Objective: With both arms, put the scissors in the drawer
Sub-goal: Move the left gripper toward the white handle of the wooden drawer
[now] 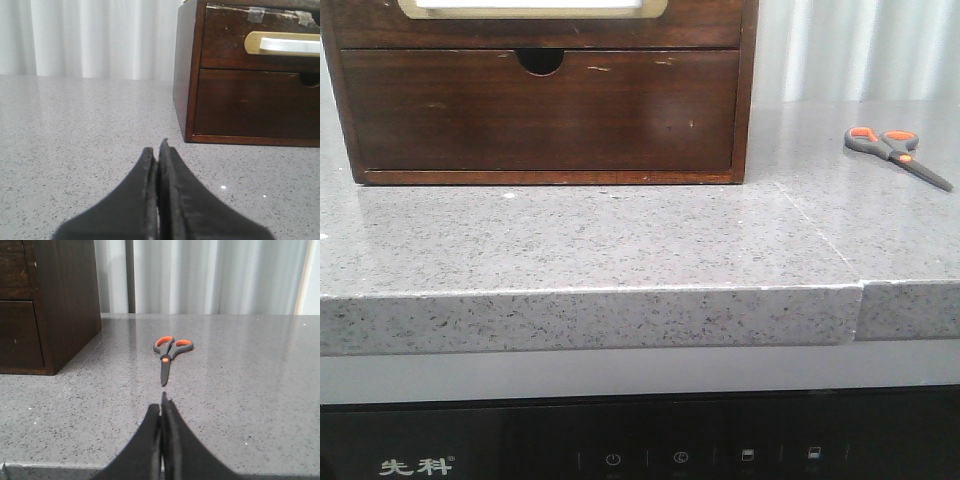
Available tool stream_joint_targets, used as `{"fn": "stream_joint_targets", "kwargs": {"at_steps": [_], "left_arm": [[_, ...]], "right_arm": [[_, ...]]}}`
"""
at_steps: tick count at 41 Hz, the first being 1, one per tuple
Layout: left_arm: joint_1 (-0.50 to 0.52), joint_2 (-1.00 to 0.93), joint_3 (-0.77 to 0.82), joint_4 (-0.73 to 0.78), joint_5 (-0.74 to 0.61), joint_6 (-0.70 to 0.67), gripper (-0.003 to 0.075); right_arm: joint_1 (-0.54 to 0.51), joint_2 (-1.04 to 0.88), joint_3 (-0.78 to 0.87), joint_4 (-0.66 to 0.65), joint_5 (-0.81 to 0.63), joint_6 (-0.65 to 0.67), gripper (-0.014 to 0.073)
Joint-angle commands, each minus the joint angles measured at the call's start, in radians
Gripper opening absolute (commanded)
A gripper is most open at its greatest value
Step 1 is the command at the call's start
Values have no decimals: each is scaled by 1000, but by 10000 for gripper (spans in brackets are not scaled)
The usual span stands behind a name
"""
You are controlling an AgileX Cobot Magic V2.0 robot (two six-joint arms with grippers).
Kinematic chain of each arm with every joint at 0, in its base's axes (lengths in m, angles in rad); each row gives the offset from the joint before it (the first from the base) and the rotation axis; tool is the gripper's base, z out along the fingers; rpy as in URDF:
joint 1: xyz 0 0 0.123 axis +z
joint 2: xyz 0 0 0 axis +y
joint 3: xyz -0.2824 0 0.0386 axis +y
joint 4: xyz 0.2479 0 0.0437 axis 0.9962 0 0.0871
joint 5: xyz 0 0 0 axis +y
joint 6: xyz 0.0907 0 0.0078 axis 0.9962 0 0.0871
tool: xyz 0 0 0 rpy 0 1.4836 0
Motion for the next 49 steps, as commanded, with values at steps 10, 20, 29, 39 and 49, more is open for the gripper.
{"fn": "stream_joint_targets", "kwargs": {"at_steps": [10, 20, 29, 39, 49], "left_arm": [[2, -18, 25, -6, -88, -8, -20], [2, -18, 25, -6, -88, -8, -20], [2, -18, 23, -6, -130, -8, -20], [2, -16, -131, -12, -101, -8, -20], [2, 46, -414, -5, 107, -8, -20]], "right_arm": [[-5, -16, 2, -1, -83, -2, -68], [-5, -16, 2, -1, -108, -2, -68], [-5, -16, -10, 0, -89, -2, -68], [-5, -10, -224, -6, 109, -5, -68], [-5, 130, -515, -75, 333, -21, -68]]}}
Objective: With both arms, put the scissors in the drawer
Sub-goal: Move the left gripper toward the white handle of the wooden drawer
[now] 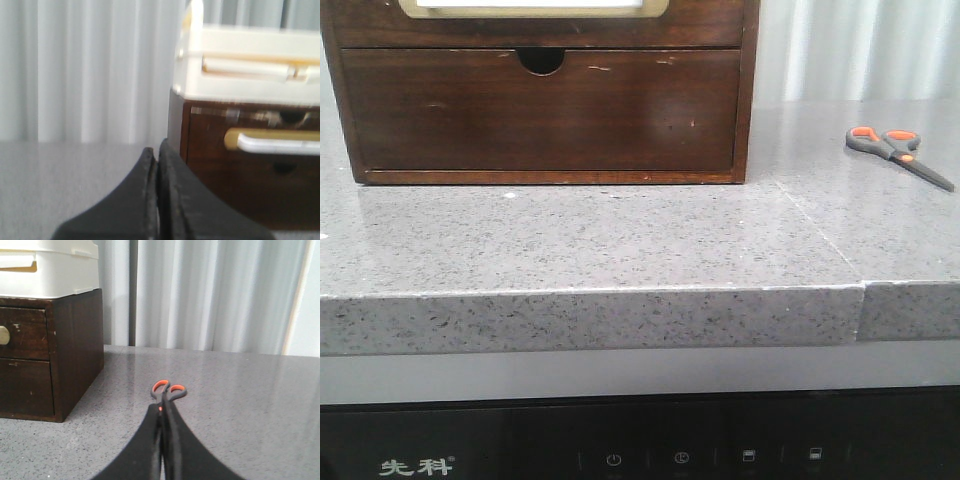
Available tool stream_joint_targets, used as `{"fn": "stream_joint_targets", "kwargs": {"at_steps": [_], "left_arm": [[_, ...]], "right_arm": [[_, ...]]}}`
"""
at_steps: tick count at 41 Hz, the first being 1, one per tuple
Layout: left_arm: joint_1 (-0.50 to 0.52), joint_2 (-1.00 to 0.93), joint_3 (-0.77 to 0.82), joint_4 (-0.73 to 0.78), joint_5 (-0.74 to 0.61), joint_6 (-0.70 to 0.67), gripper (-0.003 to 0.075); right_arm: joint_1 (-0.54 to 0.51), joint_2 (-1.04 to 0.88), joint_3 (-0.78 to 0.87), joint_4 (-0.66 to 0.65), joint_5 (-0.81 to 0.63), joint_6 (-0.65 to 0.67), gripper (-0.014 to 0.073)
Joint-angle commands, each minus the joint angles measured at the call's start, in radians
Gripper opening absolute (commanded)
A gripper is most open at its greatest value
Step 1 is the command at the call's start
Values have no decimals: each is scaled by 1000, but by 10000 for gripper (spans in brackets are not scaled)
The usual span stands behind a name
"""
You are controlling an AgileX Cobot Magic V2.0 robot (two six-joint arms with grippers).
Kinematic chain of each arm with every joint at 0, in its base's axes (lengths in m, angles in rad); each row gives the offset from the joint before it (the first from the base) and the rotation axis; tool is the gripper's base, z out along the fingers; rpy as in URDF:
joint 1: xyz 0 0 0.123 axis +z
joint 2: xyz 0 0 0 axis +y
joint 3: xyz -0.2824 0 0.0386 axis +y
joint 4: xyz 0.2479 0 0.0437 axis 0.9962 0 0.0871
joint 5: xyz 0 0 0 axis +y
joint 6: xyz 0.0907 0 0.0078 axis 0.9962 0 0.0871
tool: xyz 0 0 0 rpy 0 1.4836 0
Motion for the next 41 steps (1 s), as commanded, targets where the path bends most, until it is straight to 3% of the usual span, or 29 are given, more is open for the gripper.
{"fn": "stream_joint_targets", "kwargs": {"at_steps": [1, 13, 24, 41], "left_arm": [[2, 51, -135, -1, -10, -8, -20], [2, 234, -382, -12, 197, -8, -20], [2, 315, -382, -12, 314, -8, -20], [2, 338, -382, -23, 322, -8, -20]], "right_arm": [[-5, 98, -118, -35, 14, -13, -68], [-5, 329, -303, -40, 154, -13, -68], [-5, 456, -304, -40, 244, -13, -68], [-5, 515, -303, -42, 289, -13, -41]]}}
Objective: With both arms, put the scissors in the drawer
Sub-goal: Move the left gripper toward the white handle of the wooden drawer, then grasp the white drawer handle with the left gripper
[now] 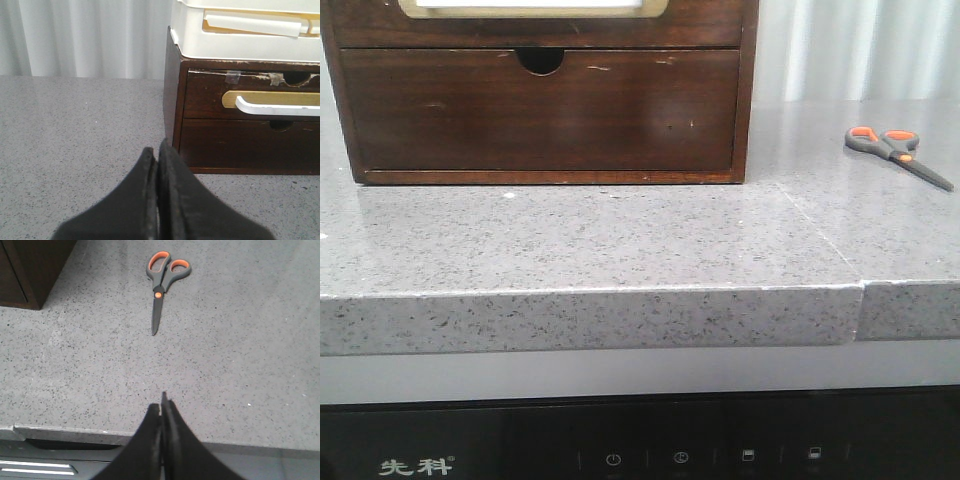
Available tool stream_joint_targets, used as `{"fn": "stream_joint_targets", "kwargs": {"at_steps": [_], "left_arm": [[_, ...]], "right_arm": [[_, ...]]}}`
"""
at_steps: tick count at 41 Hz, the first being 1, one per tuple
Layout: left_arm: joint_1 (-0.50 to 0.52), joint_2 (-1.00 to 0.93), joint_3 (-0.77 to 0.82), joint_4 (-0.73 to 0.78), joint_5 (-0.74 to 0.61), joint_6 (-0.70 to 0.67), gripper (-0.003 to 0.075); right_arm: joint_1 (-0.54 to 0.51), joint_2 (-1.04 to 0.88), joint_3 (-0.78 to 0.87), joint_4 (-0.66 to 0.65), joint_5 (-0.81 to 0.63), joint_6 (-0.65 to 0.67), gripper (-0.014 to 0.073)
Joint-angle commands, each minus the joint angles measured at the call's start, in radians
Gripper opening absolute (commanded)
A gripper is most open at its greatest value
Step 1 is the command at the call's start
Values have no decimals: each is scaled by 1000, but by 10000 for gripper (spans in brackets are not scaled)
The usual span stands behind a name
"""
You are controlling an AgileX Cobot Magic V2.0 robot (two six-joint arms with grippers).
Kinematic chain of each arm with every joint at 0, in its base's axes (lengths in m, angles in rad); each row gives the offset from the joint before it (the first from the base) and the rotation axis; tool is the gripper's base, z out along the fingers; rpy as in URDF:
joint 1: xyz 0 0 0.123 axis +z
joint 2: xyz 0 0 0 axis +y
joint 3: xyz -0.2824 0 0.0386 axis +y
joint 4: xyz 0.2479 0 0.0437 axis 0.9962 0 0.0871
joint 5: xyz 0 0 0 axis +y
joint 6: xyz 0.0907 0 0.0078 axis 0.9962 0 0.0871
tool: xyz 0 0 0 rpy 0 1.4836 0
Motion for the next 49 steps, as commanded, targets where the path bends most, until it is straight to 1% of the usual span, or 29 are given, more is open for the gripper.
{"fn": "stream_joint_targets", "kwargs": {"at_steps": [1, 3, 6, 8, 10, 13, 14, 15, 17, 18, 22, 28, 33, 34, 38, 40, 49], "left_arm": [[2, 20, -32, -15, -64, -8, -20], [2, 20, -32, -15, -56, -8, -16], [2, 20, -32, -15, -34, -8, 34], [2, 22, -32, -15, -20, -8, 106], [2, 24, -32, -15, -8, -8, 219], [2, 24, -32, -15, -1, -8, 389], [2, 24, -32, -15, 0, -8, 449], [2, 24, -32, -15, 0, -8, 487], [2, 24, -32, -15, 5, -8, 546], [2, 24, -32, -15, 5, -8, 559], [2, 42, -32, -32, 7, -8, 543], [2, 143, -32, -130, 0, -8, 516], [2, 248, -32, -295, -47, -8, 512], [2, 274, -32, -361, -61, -8, 512], [2, 366, -34, -538, -90, 5, 511], [2, 413, -36, -632, -91, 87, 511], [2, 600, -36, -1200, -41, 511, 511]], "right_arm": [[-5, 9, -33, -12, -50, -11, -15], [-5, 9, -33, -14, -41, -11, 50], [-5, 9, -33, -14, -24, -11, 192], [-5, 9, -33, -14, -13, -11, 292], [-5, 9, -33, -17, -11, -11, 383], [-5, 9, -33, -17, -12, -11, 472], [-5, 9, -33, -17, -13, -11, 490], [-5, 9, -33, -17, -17, -11, 497], [-5, 9, -33, -17, -23, -11, 498], [-5, 9, -33, -17, -24, -11, 498], [-5, 9, -33, -16, -20, -11, 498], [-5, 9, -33, -16, -20, -11, 498], [-5, 9, -33, -16, -20, -11, 498], [-5, 9, -33, -16, -20, -11, 498], [-5, 9, -33, -16, -20, -11, 498], [-5, 9, -33, -16, -20, -11, 498], [-5, 9, -33, -16, -19, -11, 498]]}}
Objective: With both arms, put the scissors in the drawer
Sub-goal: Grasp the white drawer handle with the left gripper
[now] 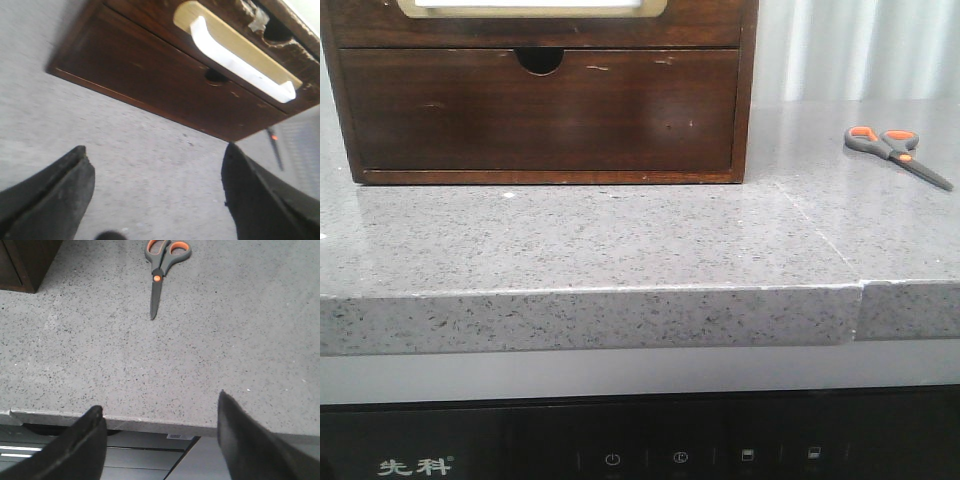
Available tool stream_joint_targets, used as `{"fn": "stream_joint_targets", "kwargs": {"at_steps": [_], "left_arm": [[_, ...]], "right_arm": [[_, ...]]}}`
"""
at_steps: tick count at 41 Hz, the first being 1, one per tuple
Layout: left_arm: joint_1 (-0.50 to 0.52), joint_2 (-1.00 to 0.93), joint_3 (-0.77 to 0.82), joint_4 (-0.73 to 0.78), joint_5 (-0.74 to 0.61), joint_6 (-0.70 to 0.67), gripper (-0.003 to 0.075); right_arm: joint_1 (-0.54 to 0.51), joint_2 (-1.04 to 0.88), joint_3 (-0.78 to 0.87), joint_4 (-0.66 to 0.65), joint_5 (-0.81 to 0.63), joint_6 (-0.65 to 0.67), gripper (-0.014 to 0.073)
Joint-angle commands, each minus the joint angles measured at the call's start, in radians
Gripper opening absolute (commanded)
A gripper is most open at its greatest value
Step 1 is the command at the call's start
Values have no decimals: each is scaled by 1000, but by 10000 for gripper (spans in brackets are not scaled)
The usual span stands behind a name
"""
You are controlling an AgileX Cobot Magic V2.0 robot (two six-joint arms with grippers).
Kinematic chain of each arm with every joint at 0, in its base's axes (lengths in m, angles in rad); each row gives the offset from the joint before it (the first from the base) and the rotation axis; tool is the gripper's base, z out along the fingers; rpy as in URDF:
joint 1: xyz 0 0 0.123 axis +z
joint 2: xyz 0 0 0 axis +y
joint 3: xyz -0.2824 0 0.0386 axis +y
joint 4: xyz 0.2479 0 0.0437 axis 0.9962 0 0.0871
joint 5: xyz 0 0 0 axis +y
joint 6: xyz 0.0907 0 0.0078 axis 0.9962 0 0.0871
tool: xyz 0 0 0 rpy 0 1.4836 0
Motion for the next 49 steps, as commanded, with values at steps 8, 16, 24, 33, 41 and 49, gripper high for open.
{"fn": "stream_joint_targets", "kwargs": {"at_steps": [8, 16, 24, 33, 41, 49], "left_arm": [[2, 189, -37, -622, 47, 472, 511], [2, 297, -70, -799, 168, 595, 511], [2, 400, -145, -805, 276, 602, 511], [2, 490, -231, -836, 281, 602, 511], [2, 571, -301, -863, 291, 602, 510], [2, 630, -350, -863, 333, 602, 487]], "right_arm": [[-5, 9, -33, -10, -66, -9, 498], [-5, 9, -33, -10, -66, -9, 498], [-5, 9, -33, -10, -66, -9, 498], [-5, 9, -33, -10, -66, -9, 498], [-5, 9, -33, -10, -66, -9, 498], [-5, 9, -33, -10, -66, -9, 498]]}}
